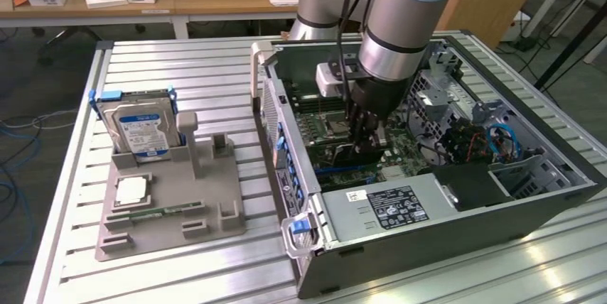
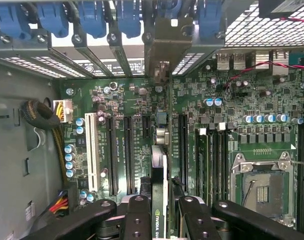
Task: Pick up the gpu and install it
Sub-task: 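Insert the gpu into the slot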
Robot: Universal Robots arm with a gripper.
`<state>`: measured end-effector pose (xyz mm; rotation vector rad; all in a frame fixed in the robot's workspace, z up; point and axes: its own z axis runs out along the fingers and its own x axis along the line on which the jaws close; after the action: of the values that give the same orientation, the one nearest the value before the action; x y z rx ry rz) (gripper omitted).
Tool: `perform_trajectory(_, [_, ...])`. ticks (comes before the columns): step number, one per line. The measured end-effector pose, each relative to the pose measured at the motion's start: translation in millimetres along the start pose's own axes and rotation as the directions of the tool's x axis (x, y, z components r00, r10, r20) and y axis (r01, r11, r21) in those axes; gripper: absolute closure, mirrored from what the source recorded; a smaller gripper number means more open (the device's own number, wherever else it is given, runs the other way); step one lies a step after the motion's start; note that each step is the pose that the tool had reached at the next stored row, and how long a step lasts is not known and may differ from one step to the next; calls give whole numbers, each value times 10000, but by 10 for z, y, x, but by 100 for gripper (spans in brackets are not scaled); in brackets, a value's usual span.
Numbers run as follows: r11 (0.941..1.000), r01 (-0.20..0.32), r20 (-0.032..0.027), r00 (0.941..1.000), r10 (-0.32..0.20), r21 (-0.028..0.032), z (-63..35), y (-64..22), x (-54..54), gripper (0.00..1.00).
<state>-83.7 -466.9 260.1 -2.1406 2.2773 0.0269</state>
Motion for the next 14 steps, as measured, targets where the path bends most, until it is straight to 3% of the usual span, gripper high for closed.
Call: perform_trajectory(14, [10000, 6, 2, 10000, -6, 1, 45, 17, -17, 74])
